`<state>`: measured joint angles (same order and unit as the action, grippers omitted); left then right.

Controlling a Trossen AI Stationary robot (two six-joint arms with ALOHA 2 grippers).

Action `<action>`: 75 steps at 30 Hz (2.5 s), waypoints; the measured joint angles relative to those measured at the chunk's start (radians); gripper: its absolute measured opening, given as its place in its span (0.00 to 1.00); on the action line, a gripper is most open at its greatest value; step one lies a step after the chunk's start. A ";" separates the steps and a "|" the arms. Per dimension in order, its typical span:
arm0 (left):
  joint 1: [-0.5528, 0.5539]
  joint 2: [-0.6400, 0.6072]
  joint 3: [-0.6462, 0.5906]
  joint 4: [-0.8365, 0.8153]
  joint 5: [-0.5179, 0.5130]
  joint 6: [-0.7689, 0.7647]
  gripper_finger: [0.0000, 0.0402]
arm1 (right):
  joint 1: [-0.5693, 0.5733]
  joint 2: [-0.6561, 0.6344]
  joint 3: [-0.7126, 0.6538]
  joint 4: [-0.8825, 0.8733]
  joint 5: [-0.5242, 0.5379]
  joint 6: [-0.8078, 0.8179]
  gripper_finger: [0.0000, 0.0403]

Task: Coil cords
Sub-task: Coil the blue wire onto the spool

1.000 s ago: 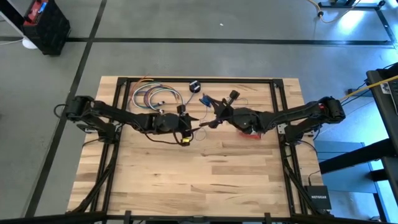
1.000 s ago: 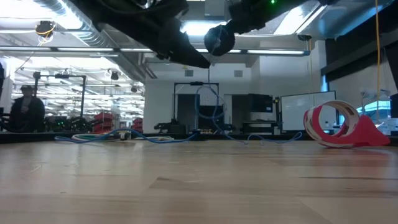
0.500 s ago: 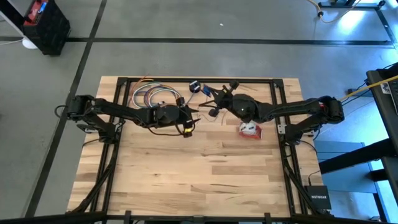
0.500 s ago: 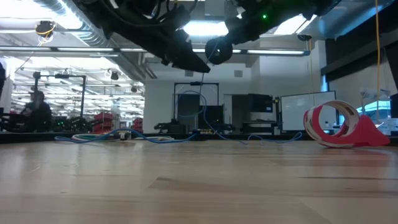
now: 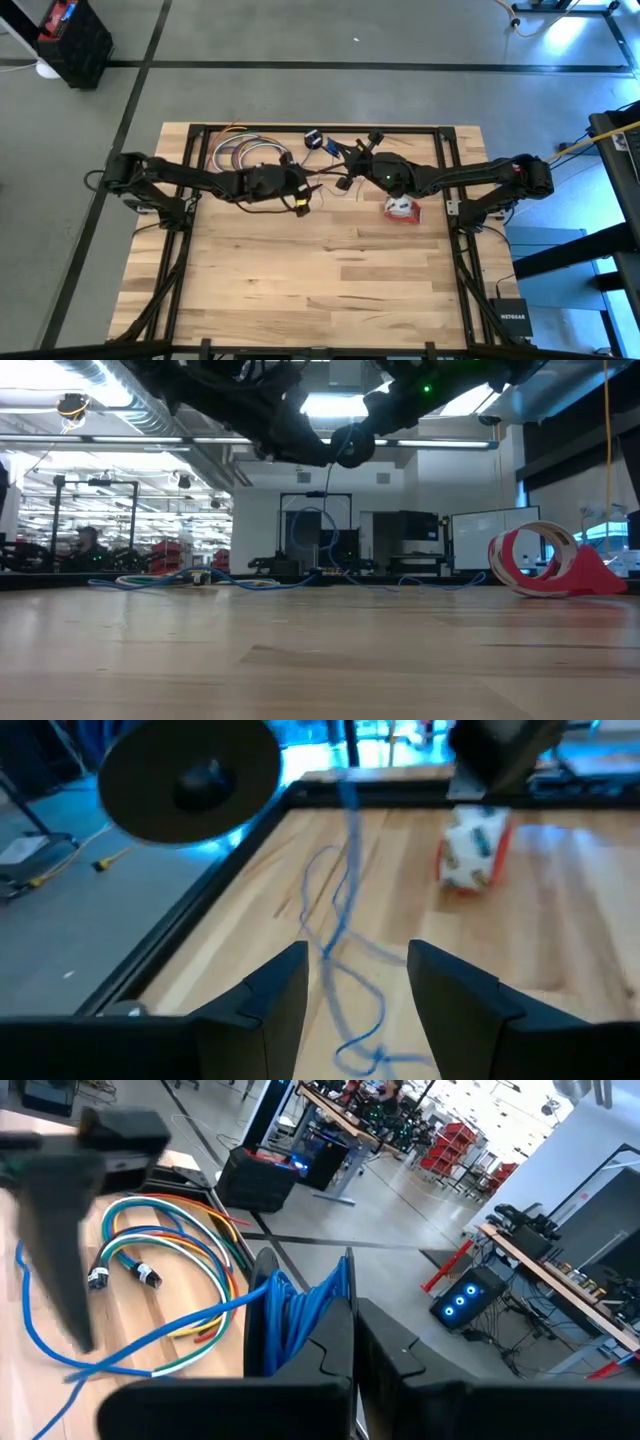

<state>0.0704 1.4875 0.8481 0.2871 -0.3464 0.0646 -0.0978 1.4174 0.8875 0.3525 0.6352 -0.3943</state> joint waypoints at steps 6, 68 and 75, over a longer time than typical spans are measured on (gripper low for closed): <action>0.026 0.031 -0.002 0.019 0.014 0.022 0.41 | 0.000 0.000 0.000 -0.005 0.000 0.003 0.01; -0.003 -0.132 -0.002 -0.182 -0.137 0.068 0.02 | -0.009 0.099 0.001 -0.049 -0.313 -0.108 0.01; -0.034 -0.128 -0.003 -0.094 -0.111 0.009 0.01 | -0.041 0.160 0.002 0.046 -0.319 -0.081 0.01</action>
<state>0.0361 1.3592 0.8455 0.1931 -0.4577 0.0732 -0.1387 1.5776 0.8898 0.3981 0.3164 -0.4751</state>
